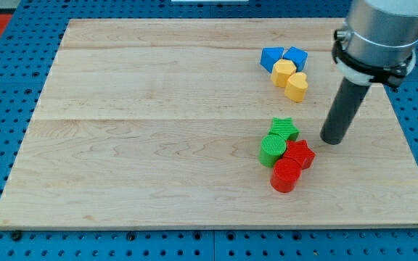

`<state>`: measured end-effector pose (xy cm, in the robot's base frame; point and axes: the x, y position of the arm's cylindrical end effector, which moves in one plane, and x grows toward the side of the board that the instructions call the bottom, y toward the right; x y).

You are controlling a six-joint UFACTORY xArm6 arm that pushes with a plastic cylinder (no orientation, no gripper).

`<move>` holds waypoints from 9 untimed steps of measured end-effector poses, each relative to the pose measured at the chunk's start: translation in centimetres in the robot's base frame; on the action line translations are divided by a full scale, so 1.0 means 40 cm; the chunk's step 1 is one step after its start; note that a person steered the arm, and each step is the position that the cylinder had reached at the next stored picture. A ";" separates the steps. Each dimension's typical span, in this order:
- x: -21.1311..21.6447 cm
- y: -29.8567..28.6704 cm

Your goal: Move your arm to the green star

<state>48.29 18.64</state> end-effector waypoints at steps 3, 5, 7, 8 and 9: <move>-0.093 0.016; -0.109 0.016; -0.119 0.016; -0.119 -0.003; -0.118 -0.026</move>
<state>43.56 17.59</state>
